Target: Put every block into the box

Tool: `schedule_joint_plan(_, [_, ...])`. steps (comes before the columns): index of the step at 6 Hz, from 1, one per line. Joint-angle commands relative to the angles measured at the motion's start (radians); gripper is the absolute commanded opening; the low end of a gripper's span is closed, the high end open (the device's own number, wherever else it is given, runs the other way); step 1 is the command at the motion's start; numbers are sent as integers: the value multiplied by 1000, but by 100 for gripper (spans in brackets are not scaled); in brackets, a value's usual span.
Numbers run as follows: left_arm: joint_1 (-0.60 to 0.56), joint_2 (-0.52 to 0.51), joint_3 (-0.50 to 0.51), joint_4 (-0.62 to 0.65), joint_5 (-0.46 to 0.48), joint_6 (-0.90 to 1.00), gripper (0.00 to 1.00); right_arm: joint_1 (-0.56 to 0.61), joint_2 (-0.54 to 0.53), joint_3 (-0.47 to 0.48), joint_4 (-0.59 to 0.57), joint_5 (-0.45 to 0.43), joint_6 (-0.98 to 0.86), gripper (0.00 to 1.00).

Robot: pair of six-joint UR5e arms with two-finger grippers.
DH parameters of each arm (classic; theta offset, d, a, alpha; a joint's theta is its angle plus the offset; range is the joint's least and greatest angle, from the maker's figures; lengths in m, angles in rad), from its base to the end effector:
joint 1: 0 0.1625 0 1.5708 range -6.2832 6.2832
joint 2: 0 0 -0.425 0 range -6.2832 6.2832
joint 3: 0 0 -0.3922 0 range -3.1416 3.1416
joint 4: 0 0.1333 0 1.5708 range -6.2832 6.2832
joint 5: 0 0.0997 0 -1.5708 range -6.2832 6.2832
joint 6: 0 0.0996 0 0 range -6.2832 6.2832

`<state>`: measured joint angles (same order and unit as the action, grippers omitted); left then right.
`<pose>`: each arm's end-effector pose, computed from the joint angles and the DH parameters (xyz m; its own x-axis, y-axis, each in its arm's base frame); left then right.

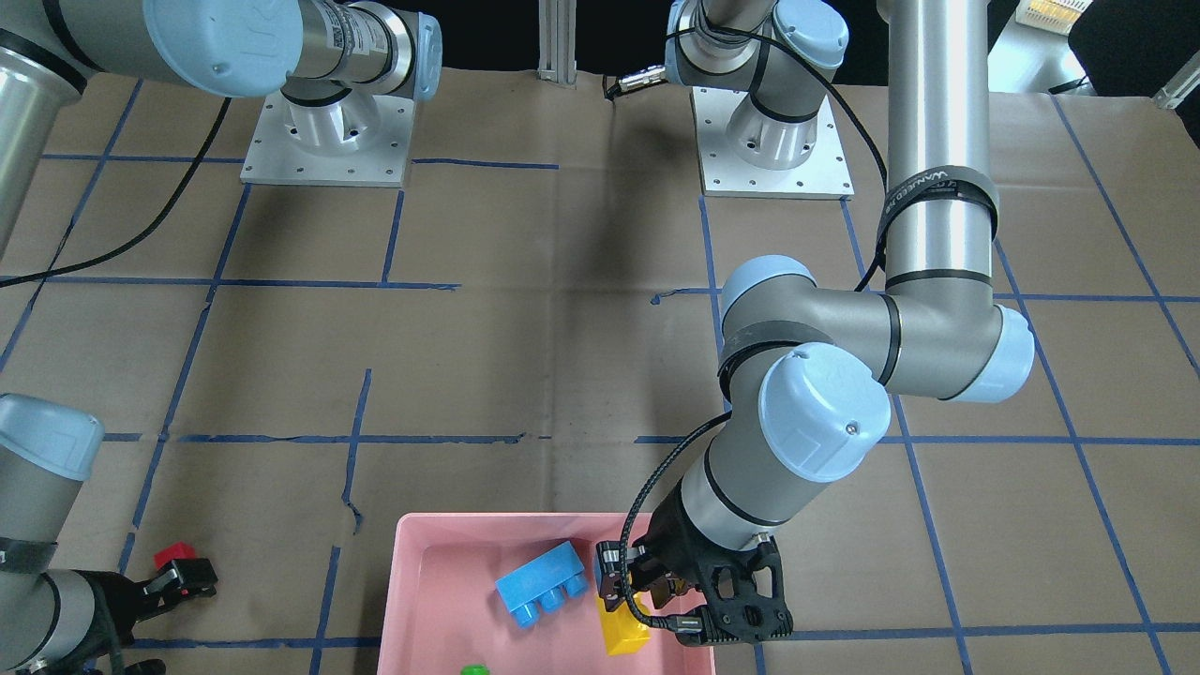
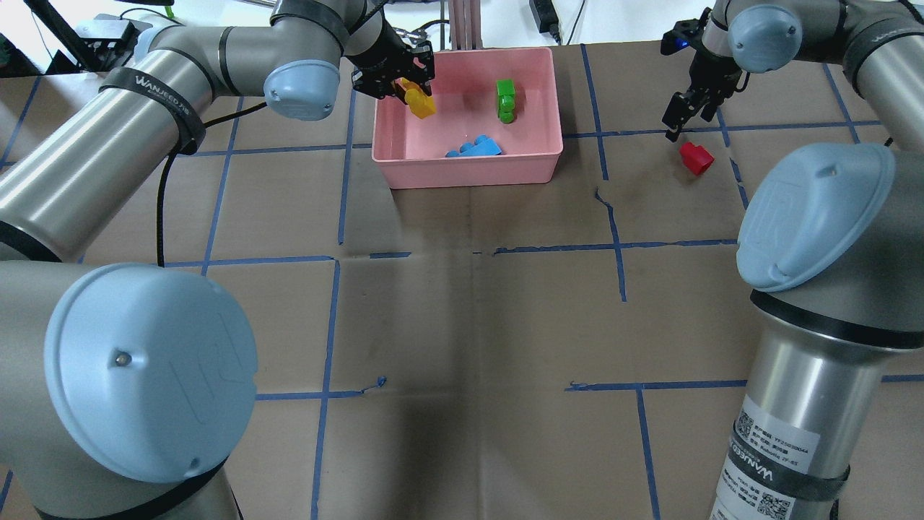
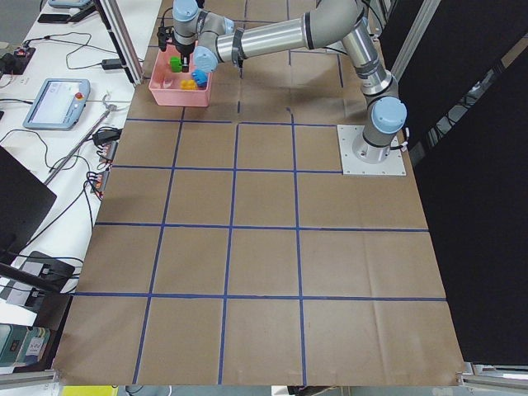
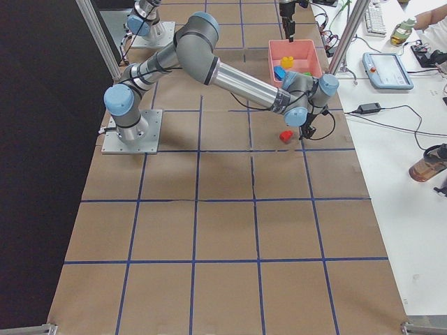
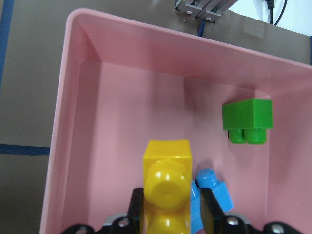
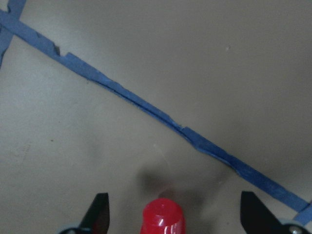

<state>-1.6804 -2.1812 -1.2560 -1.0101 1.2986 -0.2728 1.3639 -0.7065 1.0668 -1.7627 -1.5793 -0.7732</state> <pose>-0.2401 -0.7182 0.3300 -0.9430 -0.0896 0.3204 -0.1542 0.9711 -0.1824 -0.0289 -0.7826 0.1852 -0.8420 -0.5278 -0.1111 -0.5388 0.8330 0.1258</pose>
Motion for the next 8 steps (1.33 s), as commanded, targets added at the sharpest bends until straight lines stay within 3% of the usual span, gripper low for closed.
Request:
schedule_joint_plan(1, [7, 139, -46, -182, 58, 102, 100, 0, -1, 16, 0, -1, 5, 77])
schedule_joint_plan(2, [8, 221, -80, -277, 223, 160, 99, 0, -2, 16, 0, -2, 6, 49])
schedule_joint_plan(3, [19, 294, -98, -408, 229, 234, 99, 0, -2, 15, 2, -17, 9, 26])
schedule_joint_plan(4, [25, 376, -112, -558, 275, 279, 99, 0, -2, 15, 3, -18, 9, 10])
schedule_joint_plan(5, [31, 439, -123, -609, 338, 334, 99, 0, -10, -8, 0, -18, 15, 8])
schedule_joint_plan(8, [71, 500, -137, -602, 318, 346, 99, 17, -140, -108, 50, 5, 245, 8])
